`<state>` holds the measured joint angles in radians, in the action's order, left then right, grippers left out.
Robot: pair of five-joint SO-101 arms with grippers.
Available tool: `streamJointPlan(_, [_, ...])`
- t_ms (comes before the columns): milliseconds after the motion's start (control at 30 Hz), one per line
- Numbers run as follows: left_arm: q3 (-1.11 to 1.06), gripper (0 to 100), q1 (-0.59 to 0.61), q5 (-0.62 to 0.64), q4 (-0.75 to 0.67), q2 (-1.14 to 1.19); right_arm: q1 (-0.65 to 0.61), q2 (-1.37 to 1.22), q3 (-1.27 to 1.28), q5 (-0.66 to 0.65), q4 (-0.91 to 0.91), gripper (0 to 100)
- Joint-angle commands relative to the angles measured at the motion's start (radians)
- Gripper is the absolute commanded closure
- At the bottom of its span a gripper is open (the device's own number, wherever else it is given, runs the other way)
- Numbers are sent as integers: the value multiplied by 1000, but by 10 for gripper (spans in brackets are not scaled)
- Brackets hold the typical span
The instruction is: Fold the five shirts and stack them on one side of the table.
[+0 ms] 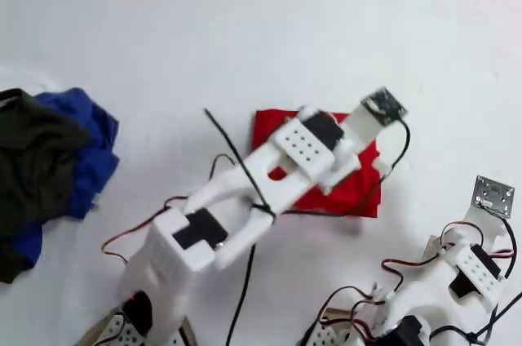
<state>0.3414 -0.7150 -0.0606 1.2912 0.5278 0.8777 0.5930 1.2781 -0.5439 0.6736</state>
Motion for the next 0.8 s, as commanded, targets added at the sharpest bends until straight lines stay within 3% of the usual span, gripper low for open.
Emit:
streamJointPlan(0, [-33, 973, -12, 5, -31, -14, -10, 36, -5, 0, -13, 978])
streamJointPlan(167, [-5, 969, 2, 5, -20, -32, -10, 36, -5, 0, -15, 978])
streamJointPlan(300, [125, 961, 38, 2, 97, -61, -10, 36, -5, 6, -15, 978])
streamJointPlan(533, [282, 871, 259, 0, 330, -81, -25, 36, -29, 5, 5, 979])
streamJointPlan(667, [289, 872, 453, -9, 397, -87, -163, 27, -221, 6, 252, 979])
streamJointPlan(767, [282, 872, 585, -97, 427, -89, -317, 27, -419, 46, 447, 979])
